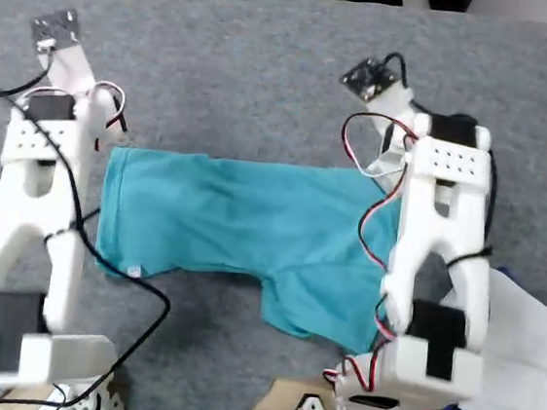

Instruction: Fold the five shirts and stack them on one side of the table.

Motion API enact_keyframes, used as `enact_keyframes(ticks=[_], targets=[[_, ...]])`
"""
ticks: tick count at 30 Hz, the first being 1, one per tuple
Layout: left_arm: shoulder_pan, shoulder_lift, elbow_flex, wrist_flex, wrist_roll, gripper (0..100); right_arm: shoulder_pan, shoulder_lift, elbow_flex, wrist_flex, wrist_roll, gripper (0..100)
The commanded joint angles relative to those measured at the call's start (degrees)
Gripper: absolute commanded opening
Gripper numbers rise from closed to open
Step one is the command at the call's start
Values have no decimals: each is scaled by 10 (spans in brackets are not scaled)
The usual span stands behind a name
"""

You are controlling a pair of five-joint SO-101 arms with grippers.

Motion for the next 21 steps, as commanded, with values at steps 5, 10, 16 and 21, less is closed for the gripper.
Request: enact_keyframes(ticks=[5,10,16,21], targets=[[-9,-210,171,1,-85,19,-6,-97,16,122,95,69],[-18,-328,360,-62,-127,19,-8,-228,168,130,204,122],[-60,-385,522,-162,-128,19,-20,-412,393,134,299,127],[-76,-390,584,-230,-100,19,-97,-492,510,181,314,146]])
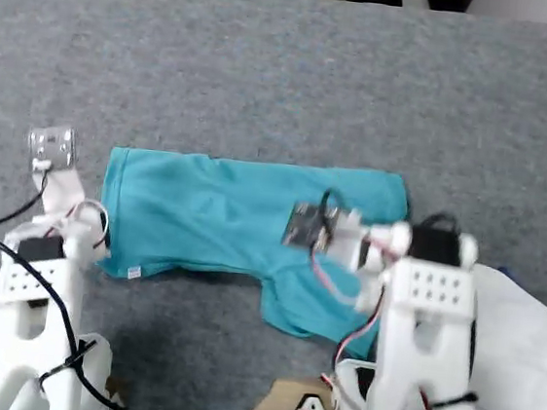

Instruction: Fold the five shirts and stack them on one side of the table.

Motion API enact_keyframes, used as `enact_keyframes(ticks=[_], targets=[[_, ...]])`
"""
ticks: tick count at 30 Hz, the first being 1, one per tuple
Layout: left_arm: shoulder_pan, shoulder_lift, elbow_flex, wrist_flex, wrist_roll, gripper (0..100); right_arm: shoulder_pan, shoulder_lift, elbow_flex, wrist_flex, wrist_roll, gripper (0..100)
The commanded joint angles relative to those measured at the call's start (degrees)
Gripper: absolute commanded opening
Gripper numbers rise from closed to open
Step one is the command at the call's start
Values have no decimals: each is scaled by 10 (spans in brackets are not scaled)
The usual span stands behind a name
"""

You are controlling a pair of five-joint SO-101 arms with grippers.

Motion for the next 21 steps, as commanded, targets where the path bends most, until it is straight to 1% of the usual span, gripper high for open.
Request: enact_keyframes(ticks=[1,5,9,12,14,18,21], targets=[[-8,-9,6,-37,16,19,-65,-53,65,22,1,166],[-8,-9,5,-34,16,19,-140,-63,95,14,-46,234],[-8,-9,5,-34,16,19,-211,-63,99,11,-101,235],[-8,-9,6,-34,16,19,-249,-62,118,-22,-129,235],[-8,-9,6,-34,16,19,-255,-60,134,-46,-136,235],[-8,-9,7,-34,16,19,-253,-29,133,-60,-137,235],[-8,-9,7,-34,16,19,-225,12,142,-115,-132,235]])
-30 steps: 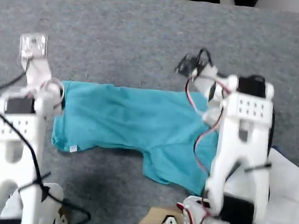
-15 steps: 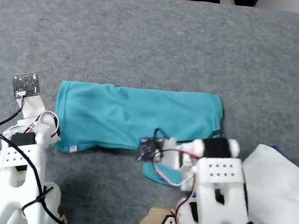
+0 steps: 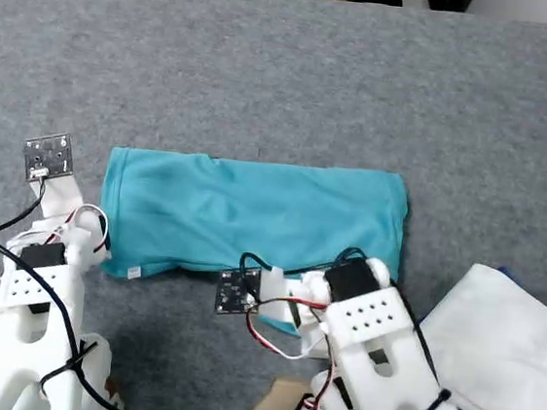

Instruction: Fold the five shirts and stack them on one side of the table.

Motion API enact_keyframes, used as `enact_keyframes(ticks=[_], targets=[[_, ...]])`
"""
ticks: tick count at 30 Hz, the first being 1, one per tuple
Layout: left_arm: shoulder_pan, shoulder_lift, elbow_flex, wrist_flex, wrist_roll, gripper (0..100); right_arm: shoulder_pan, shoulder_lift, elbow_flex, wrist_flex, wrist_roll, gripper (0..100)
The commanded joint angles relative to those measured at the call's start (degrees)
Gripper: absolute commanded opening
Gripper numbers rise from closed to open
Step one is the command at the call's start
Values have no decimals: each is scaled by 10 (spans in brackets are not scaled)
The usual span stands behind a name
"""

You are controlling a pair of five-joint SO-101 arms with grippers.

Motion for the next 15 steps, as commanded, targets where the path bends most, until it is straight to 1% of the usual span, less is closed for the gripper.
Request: enact_keyframes(ticks=[1,4,8,15], targets=[[-6,-7,-2,-8,4,19,33,48,16,-69,7,235],[-6,-7,-2,-8,4,19,63,115,43,-128,19,235],[-6,-7,-2,-9,4,19,70,197,51,-163,33,234],[-6,-7,-2,-8,4,19,77,221,36,-179,32,120]])
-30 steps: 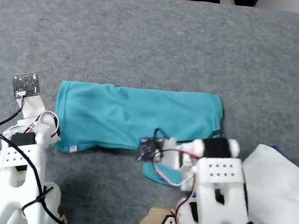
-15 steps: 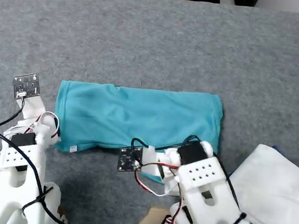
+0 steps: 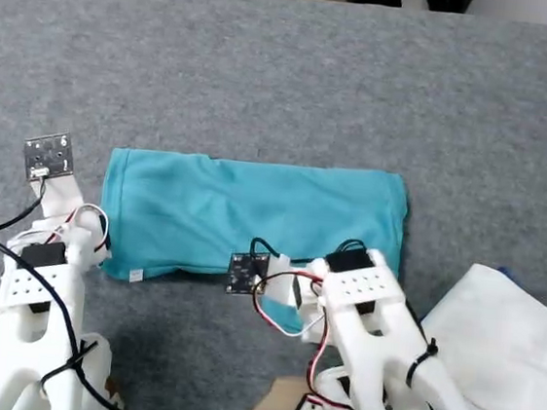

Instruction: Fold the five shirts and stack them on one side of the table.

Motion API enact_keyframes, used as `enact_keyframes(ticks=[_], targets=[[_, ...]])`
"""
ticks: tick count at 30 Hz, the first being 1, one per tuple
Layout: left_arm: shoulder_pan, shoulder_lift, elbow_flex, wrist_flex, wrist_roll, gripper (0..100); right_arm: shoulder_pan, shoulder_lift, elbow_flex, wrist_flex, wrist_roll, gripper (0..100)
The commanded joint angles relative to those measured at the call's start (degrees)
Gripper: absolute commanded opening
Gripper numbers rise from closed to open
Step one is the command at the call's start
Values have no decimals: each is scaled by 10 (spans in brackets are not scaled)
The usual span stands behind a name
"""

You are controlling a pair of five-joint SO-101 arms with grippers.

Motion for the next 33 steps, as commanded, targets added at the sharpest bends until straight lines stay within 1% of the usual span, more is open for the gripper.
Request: enact_keyframes(ticks=[1,5,8,10,14,17,20,22,27,30,33], targets=[[-6,-7,-2,-8,4,19,20,43,6,-8,7,114],[-6,-7,-2,-8,4,19,66,43,-14,-12,5,101],[-6,-7,-2,-8,4,19,91,43,-41,-13,5,0],[-6,-7,-2,-8,4,19,92,43,-74,17,5,14],[-6,-7,-2,-8,4,19,87,44,-182,113,7,5],[-6,-7,-2,-8,4,19,86,66,-268,155,9,5],[-6,-7,-2,-8,4,19,86,141,-357,179,13,5],[-6,-7,-2,-8,4,19,85,211,-416,201,36,5],[-6,-7,-2,-8,4,19,82,373,-593,266,62,5],[-6,-7,-2,-8,4,19,65,444,-703,320,78,5],[-5,-7,-2,-8,4,19,37,502,-802,374,111,5]])
